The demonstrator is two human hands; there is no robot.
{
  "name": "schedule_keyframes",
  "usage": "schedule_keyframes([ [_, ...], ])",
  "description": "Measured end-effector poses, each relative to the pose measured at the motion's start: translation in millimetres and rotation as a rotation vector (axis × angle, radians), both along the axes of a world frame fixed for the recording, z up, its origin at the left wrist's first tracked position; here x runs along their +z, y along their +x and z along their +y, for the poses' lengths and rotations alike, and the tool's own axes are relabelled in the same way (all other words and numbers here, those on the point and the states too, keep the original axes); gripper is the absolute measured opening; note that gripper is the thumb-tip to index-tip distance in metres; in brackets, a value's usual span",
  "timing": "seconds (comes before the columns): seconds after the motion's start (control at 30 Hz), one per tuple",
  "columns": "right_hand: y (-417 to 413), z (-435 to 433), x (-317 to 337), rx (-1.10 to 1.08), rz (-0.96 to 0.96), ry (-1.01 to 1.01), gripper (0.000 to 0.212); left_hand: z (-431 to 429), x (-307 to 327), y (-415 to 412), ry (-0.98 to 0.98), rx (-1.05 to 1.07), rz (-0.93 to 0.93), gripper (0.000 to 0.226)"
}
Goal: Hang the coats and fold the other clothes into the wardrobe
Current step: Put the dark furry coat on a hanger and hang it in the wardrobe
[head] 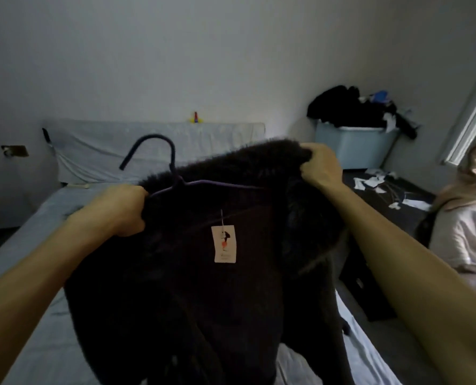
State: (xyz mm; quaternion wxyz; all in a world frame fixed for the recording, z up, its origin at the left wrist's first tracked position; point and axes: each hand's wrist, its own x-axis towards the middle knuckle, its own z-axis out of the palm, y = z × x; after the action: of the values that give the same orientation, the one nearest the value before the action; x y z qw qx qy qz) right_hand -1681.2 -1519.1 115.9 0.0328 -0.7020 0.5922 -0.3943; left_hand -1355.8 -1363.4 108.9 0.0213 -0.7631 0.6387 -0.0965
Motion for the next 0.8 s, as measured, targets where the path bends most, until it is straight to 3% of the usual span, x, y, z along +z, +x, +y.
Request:
schedule_keyframes([
  [0.13,13,34,43,0.037,-0.034,-0.155,0.037,0,12,-25,-0.145,-0.017,-0.028,0.029],
  [0.27,48,79,64,0.217,-0.041,-0.252,0.037,-8,16,-56,-0.264,-0.049,0.112,0.03],
  [0.4,67,112,43,0.465,0.083,-0.124,0.031,-8,19,-51,-0.543,-0.137,0.268,0.021],
  [0.5,48,112,35,0.592,-0.082,0.086,0.046,3,20,-41,-0.676,-0.186,0.311,0.014],
  [0.57,37,109,32,0.734,-0.239,0.237,0.043,8,24,-35,-0.754,-0.185,0.29,0.016],
  [0.67,32,98,18,0.667,-0.412,0.142,0.057,11,29,-31,-0.836,-0.187,0.25,0.019],
  [0.73,28,89,7,0.559,-0.33,0.074,0.076,12,31,-29,-0.87,-0.192,0.228,0.021],
  [0.8,22,81,-1,0.495,-0.195,0.066,0.077,13,33,-24,-0.889,-0.186,0.216,0.022],
])
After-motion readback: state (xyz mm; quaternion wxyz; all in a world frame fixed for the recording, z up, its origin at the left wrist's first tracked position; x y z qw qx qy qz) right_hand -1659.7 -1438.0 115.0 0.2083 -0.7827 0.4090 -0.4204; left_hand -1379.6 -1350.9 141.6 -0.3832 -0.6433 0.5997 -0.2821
